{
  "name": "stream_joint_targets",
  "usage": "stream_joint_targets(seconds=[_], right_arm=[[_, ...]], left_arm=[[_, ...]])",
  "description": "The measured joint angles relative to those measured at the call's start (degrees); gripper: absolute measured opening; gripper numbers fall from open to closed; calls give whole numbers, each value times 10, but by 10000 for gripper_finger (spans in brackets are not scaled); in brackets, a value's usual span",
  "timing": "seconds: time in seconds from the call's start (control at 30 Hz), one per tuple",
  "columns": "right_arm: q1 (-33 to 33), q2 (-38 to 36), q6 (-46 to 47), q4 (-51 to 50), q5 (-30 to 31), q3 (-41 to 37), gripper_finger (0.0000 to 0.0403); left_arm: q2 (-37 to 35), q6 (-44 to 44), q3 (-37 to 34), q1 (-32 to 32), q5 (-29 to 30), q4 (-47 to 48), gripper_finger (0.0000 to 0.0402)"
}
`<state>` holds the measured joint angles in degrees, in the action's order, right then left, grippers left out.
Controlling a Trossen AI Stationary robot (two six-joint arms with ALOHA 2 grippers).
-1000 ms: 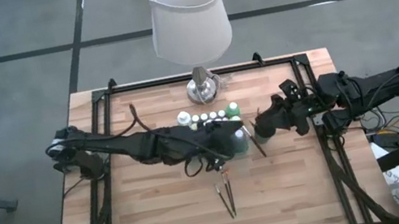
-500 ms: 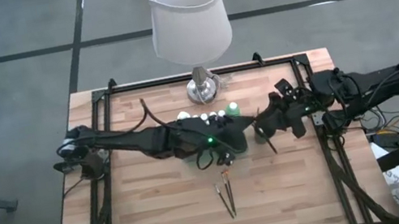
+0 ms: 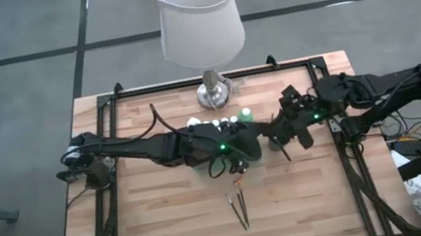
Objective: Pick & Place Paint Supplies
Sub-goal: Put the black paint brush into the black cup
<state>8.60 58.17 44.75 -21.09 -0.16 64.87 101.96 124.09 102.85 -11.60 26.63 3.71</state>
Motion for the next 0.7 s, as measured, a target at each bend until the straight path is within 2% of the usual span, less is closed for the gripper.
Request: stream_joint_targets(seconds=[0.13, 0.4, 0.57, 0.7], right_arm=[[0, 11, -5, -22, 1, 19, 17], [0, 19, -17, -28, -3, 30, 15], [0, 13, -18, -28, -6, 27, 14], [0, 1, -35, -46, 5, 35, 14]], left_arm=[[0, 0, 0, 0, -1, -4, 2], [0, -3, 0, -1, -3, 0, 4], [0, -111, 0, -1, -20, 0, 18], [-9, -275, 0, -2, -7, 4, 56]])
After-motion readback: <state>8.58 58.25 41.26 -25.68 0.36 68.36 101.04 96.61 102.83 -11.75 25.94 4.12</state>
